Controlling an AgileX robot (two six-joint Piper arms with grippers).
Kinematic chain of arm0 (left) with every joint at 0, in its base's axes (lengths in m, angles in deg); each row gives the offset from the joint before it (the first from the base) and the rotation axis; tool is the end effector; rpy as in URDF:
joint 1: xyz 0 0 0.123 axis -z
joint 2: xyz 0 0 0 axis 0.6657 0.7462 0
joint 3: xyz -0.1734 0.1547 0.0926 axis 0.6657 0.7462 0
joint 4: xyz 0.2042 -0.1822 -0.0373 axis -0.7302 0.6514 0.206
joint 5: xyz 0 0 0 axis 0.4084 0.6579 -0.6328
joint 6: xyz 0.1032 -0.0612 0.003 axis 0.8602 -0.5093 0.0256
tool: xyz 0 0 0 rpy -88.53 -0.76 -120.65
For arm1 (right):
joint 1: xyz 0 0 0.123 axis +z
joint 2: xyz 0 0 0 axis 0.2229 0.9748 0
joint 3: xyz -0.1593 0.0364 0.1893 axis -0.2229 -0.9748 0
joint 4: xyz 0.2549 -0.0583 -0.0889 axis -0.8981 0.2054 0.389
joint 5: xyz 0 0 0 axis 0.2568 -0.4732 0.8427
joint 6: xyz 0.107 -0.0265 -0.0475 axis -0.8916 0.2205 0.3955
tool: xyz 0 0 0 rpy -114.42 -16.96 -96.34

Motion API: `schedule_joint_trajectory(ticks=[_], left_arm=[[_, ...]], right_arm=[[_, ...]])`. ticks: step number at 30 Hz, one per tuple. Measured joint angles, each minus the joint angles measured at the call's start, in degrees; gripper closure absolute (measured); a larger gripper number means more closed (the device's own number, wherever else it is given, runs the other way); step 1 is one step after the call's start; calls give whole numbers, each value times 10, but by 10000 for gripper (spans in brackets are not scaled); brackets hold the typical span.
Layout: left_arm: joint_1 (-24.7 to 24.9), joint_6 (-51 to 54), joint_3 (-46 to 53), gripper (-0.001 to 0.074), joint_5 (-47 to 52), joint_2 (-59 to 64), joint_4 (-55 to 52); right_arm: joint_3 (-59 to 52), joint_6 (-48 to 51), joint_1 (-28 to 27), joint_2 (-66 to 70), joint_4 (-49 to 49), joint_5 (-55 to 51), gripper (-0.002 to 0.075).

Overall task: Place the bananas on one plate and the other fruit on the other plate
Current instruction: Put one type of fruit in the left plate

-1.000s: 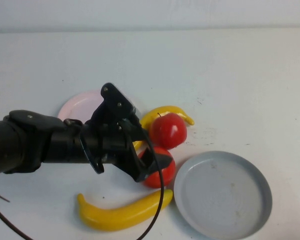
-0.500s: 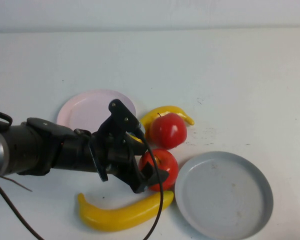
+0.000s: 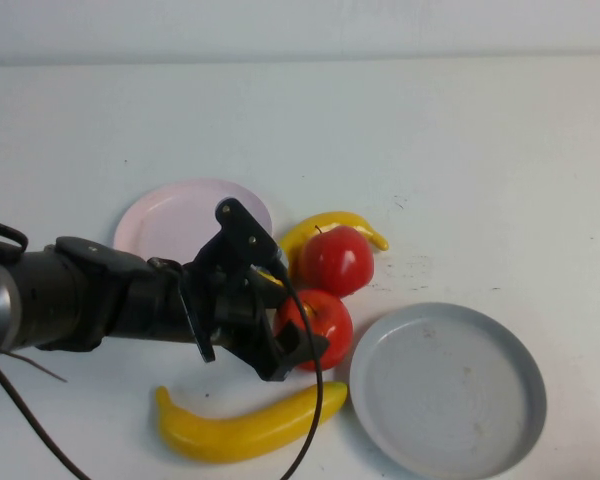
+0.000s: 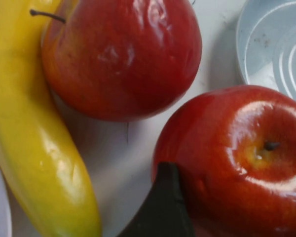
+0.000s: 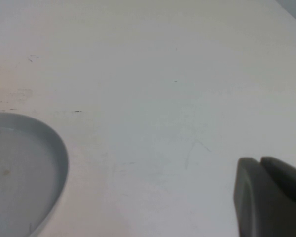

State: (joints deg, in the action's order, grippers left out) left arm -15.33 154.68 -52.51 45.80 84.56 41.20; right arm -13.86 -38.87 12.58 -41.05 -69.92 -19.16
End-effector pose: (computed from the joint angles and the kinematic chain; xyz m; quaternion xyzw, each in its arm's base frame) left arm 0.2904 -0.2075 0.1070 0.4563 0.7888 -0.2379 0.3362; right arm 0.1411 0.0019 0.1661 -0.0016 0.7977 0.0097 0.6030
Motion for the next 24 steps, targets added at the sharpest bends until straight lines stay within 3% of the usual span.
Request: schedule_joint_trajectory(ticks=[14,20,24], left_arm=[[0,4,0,175,-17,-54,27],[-3,-58,-4,175,-213,-112,51],[-39,-62,-34,175,-304,-97,89]], right_arm=[[0,0,0,0,0,0,742],[0,0,0,0,0,0,742],[0,0,0,0,0,0,742]])
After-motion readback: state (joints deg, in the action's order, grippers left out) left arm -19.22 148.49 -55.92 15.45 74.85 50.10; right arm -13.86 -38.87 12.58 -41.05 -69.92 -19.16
